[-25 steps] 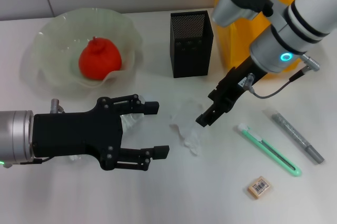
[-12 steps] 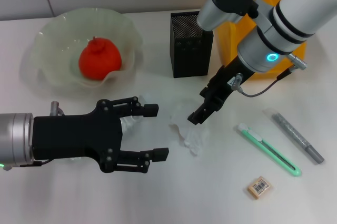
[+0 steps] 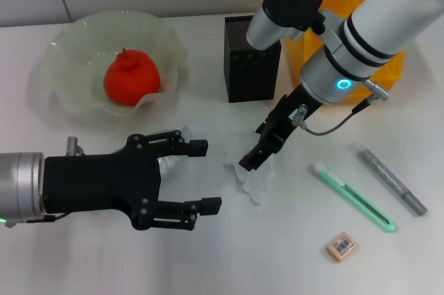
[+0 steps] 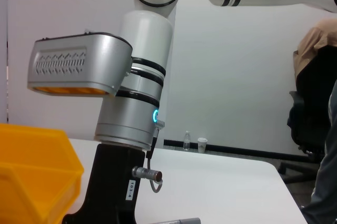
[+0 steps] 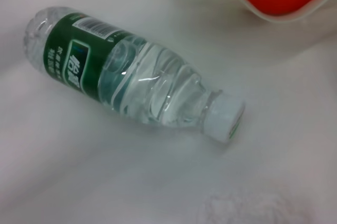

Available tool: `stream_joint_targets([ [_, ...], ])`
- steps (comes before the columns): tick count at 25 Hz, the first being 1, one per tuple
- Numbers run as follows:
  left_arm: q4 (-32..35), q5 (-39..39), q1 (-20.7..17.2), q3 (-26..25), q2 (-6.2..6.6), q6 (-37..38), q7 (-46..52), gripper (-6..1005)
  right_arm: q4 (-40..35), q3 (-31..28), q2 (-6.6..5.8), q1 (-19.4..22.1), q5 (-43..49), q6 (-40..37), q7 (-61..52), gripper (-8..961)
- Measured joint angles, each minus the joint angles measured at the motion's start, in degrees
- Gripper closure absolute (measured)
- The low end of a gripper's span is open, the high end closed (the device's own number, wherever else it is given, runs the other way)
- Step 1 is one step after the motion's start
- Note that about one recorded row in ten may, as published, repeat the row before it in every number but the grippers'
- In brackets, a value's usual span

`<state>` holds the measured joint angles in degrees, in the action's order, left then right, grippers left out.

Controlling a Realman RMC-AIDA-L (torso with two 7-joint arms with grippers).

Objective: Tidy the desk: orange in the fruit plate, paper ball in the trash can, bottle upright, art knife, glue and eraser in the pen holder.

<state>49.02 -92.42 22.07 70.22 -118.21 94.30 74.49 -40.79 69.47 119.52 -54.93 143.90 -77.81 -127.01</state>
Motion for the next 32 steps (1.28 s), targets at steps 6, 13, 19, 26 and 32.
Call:
stream_joint_targets([
  [6,0.0,-0.5,0.3,0.0,0.0,-0.1,0.0,178,1.8,0.2,0.05,-0.2,0.0,1.5,-0.2,133],
  [13,0.0,-0.6,0.3,-0.1,0.0,0.0,0.0,180,2.2,3.5,0.12,-0.3,0.0,3.0,-3.1,169],
  [19,0.2,-0.6,0.2,-0.2,0.0,0.1,0.0,181,1.8,3.8,0.08,-0.3,0.0,3.4,-3.4,423],
  [26,0.3,-0.6,0.3,-0.3,0.01,0.1,0.0,183,0.0,3.8,0.04,0.2,0.0,2.8,-4.2,531],
  [32,0.7,-0.6,0.3,-0.4,0.08,0.1,0.2,184,-6.5,3.7,0.0,3.1,0.0,-1.5,-5.8,538],
])
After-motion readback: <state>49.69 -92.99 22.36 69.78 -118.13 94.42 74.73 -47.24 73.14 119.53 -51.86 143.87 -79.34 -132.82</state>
